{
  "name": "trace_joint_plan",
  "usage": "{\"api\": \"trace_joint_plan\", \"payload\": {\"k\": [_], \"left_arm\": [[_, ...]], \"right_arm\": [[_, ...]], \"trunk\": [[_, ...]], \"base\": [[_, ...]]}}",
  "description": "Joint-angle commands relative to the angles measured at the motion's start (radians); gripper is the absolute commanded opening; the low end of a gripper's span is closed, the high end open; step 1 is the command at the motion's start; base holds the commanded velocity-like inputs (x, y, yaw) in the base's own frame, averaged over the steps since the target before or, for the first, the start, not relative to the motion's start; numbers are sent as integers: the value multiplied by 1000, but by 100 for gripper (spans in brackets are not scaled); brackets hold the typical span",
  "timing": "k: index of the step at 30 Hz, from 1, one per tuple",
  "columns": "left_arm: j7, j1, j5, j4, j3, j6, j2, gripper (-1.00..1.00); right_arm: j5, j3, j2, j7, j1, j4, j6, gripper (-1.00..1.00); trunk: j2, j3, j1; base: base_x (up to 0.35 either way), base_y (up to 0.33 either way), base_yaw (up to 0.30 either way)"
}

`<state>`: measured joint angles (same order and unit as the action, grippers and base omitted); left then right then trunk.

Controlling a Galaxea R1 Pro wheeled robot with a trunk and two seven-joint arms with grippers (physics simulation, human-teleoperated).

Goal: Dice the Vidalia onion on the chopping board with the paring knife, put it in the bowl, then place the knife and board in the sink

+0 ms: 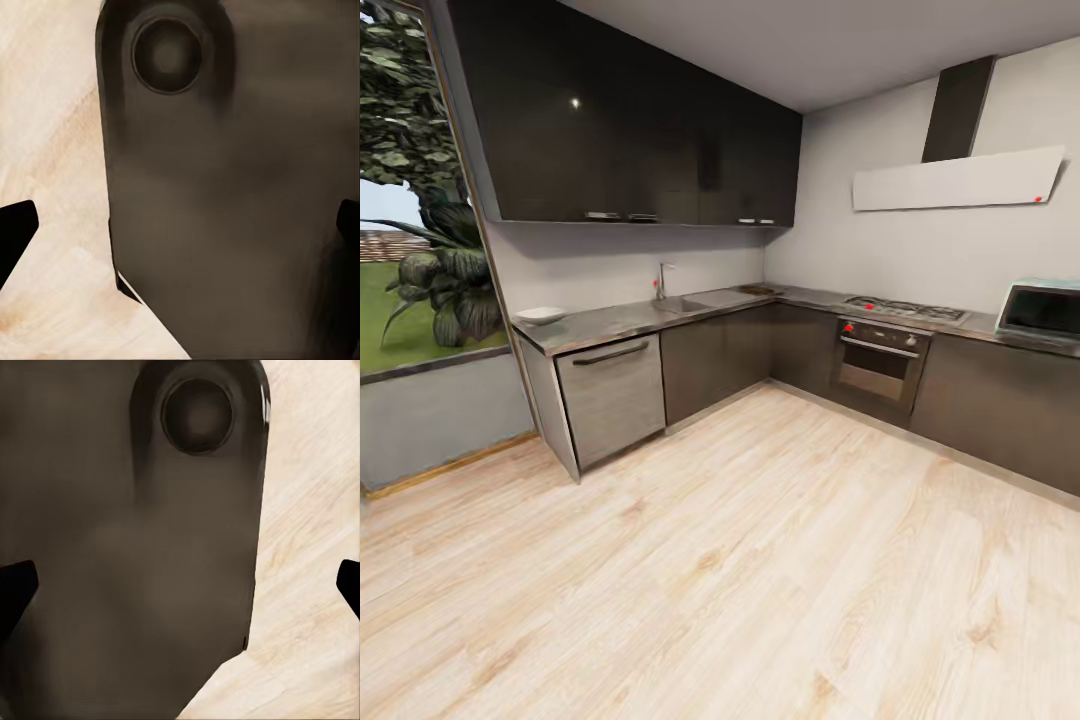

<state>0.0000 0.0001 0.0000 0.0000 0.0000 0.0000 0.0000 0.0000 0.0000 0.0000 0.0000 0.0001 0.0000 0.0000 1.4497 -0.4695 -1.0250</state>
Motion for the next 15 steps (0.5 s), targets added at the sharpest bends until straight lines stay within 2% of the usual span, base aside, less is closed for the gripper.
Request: {"api": "trace_joint_plan", "payload": {"k": [1, 9, 13, 15], "left_arm": [[0, 0, 0, 0, 0, 0, 0, 100], [-1, 17, 2, -41, -5, -15, -15, 100], [-1, 18, 2, -63, -7, -16, -15, 100], [-1, 18, 2, -75, -7, -16, -15, 100]], "right_arm": [[0, 0, 0, 0, 0, 0, 0, 100], [-1, 1, -45, -2, 11, -10, -15, 100], [-1, 2, -67, -3, 12, -11, -37, 100], [-2, 2, -67, -3, 12, -11, -49, 100]], "trunk": [[0, 0, 0], [0, 0, 0], [0, 0, 0], [0, 0, 0]], "base": [[0, 0, 0], [23, 0, 0], [225, 0, 4], [310, 0, 125]]}}
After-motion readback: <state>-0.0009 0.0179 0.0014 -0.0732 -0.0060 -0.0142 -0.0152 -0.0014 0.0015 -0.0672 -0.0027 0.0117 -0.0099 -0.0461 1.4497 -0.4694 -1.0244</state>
